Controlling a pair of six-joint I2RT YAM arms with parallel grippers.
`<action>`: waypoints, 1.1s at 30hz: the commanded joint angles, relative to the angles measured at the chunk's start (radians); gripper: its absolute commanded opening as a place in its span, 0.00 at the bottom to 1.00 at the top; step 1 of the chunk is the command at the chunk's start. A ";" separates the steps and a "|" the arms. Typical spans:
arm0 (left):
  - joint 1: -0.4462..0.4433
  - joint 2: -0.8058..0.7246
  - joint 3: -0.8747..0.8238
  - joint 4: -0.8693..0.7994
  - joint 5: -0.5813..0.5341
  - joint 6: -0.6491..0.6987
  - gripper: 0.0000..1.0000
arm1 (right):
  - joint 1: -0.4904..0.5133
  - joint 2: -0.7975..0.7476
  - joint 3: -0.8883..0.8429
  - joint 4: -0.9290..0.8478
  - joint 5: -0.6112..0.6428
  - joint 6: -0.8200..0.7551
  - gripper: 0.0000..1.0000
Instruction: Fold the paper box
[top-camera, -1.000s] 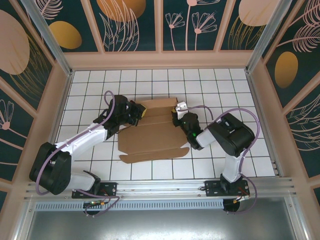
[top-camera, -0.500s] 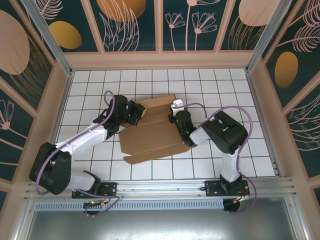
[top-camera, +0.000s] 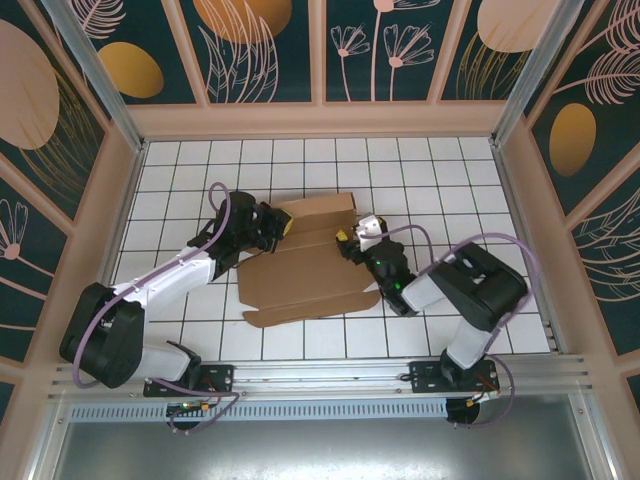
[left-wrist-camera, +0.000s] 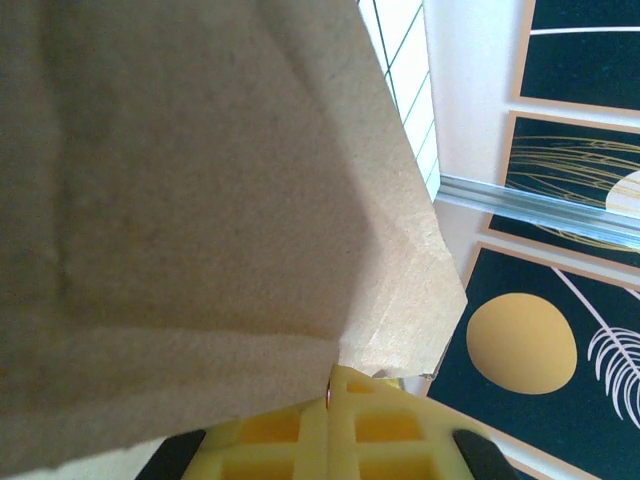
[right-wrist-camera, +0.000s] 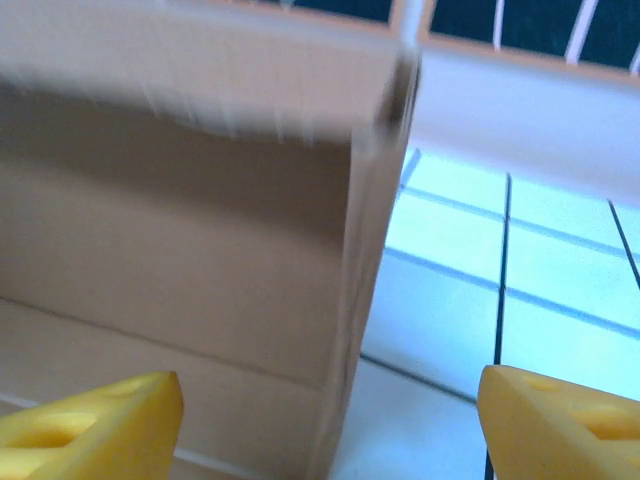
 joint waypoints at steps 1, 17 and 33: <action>-0.004 0.025 -0.016 -0.025 -0.013 0.025 0.00 | -0.057 -0.136 -0.049 0.063 -0.216 0.074 0.79; -0.004 0.047 0.052 -0.064 -0.003 0.074 0.00 | -0.296 -0.245 0.426 -0.810 -0.521 0.547 0.58; -0.004 0.057 0.060 -0.009 0.026 0.087 0.31 | -0.263 -0.118 0.452 -0.880 -0.538 0.588 0.53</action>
